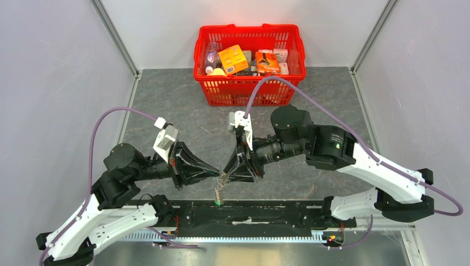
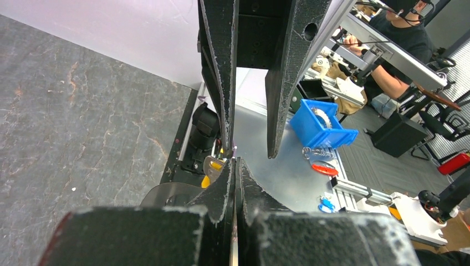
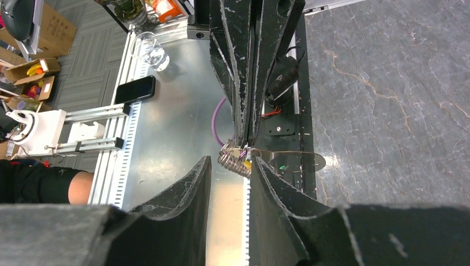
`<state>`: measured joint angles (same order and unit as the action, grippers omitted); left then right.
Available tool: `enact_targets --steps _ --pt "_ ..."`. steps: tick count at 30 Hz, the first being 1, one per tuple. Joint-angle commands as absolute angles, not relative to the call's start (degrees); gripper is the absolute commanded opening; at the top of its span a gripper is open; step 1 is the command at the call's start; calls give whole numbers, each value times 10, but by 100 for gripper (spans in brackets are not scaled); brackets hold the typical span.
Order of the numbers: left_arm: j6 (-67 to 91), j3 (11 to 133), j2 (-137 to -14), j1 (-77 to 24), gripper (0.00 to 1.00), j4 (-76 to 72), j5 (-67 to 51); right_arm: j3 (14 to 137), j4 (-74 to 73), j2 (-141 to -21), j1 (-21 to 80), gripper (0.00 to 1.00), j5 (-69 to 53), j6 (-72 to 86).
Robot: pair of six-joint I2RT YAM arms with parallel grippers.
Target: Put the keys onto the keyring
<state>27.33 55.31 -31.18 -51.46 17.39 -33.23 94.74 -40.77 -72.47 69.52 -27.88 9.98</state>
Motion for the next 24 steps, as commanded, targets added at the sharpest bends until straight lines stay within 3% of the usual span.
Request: enact_targets --steps 1,7,18,24 --pt "287 553 -311 -514 2 135 -319 945 -386 -730 695 39 -267 94" --pt "289 557 -312 -514 2 134 -314 944 -390 -733 696 34 -256 90" --pt "296 558 -309 -514 2 126 -295 944 -395 -733 696 4 -255 86" --pt "300 559 -304 -514 2 122 -283 939 -395 -728 696 0 -261 83"
